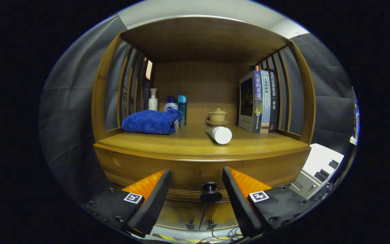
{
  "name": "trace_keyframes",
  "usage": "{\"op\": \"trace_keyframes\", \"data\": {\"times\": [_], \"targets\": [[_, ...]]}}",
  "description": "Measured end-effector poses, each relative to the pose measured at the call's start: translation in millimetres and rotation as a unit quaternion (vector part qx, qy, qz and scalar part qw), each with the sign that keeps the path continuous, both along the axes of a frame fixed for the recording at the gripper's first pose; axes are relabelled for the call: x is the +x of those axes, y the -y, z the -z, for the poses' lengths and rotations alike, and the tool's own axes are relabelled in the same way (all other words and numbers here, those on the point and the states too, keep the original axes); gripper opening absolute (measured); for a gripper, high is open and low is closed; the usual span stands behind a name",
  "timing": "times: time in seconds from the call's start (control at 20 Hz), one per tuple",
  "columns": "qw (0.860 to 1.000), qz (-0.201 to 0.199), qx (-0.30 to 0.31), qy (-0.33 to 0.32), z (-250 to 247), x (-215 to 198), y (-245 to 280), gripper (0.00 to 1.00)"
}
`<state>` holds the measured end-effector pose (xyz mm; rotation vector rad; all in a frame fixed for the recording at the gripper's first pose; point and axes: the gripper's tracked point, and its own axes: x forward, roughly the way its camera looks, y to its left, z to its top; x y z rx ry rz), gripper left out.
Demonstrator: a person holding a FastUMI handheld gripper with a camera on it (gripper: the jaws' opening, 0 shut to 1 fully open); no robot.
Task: Pull open the drawer, take out the items inside it, and place them on the countertop above the cabinet.
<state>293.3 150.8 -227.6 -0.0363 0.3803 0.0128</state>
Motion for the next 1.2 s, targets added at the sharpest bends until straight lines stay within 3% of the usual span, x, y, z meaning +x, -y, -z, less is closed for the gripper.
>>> {"op": "trace_keyframes", "data": {"times": [0.2, 0.4, 0.5, 0.6, 0.8, 1.2], "targets": [[1.000, -0.020, 0.016, 0.016, -62.1, -20.4, 1.1, 0.98], [0.997, -0.058, -0.012, 0.040, -116.1, -43.0, 5.7, 0.98], [0.996, -0.072, 0.017, 0.041, -134.5, -54.8, 4.3, 0.98], [0.995, -0.070, 0.047, 0.048, -154.5, -61.2, 16.4, 0.98], [0.995, -0.054, 0.027, 0.082, -189.0, -68.1, 45.9, 0.98], [0.991, -0.046, 0.040, 0.121, -219.0, -78.3, 52.8, 0.98]]}}
